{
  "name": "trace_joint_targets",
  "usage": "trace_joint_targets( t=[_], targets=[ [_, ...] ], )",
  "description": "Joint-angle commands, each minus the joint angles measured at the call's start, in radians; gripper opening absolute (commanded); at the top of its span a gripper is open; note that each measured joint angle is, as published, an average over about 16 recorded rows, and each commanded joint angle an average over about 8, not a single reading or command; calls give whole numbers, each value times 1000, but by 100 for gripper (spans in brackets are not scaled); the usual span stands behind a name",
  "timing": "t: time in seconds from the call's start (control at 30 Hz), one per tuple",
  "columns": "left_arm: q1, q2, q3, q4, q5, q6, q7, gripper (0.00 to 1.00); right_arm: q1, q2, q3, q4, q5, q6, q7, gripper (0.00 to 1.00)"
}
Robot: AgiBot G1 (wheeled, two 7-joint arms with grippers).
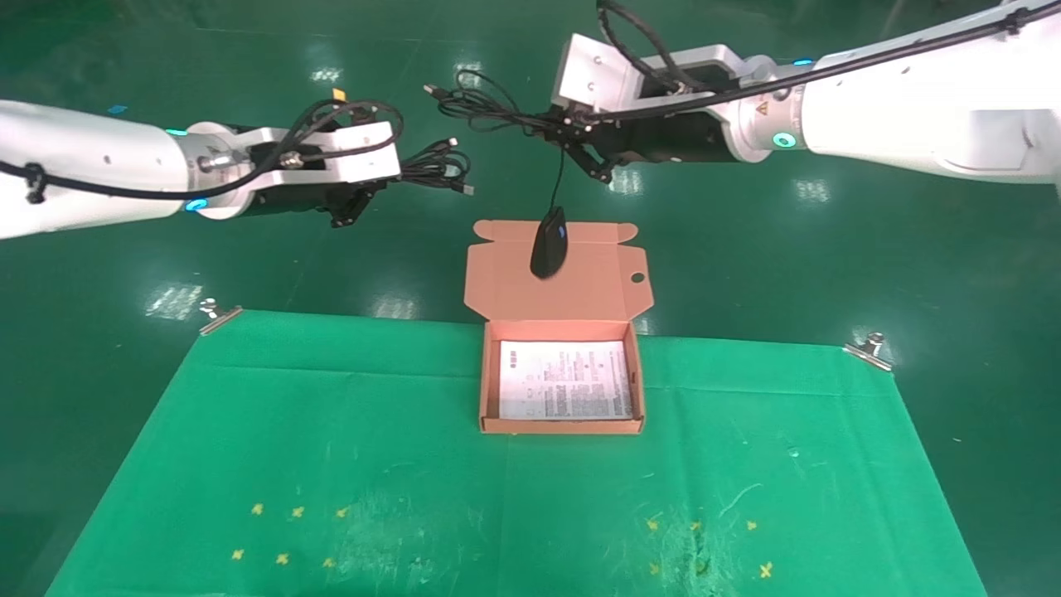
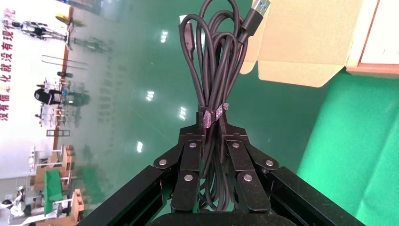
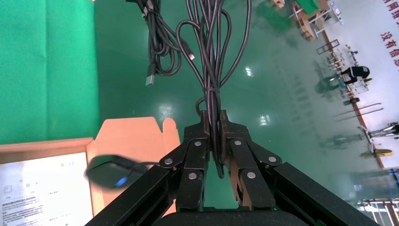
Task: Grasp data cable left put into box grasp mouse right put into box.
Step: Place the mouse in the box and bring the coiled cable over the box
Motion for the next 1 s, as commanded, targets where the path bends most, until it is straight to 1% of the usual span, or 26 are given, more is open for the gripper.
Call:
trace_joint_targets(
  t=[0.03,0.3,0.57,0.8,1.0],
  targets=[
    [-4,3,-2,3,-8,-2,13,0,12,-9,-1,-10,-1,3,-19,0],
    [25,-27,11,-45,-26,31,34,0,-6,-23,-8,12,-1,12,-36,0],
    [69,-51,31,-69,-35,82,14,0,-54,-49,-35,2,-9,32,-50,0],
    [79,-83,47,-100,-11,128,-25,0,-112,-65,-96,28,5,48,-46,0],
    [78,-117,53,-151,18,166,-83,0,-158,-71,-181,61,29,95,-14,0]
  ],
)
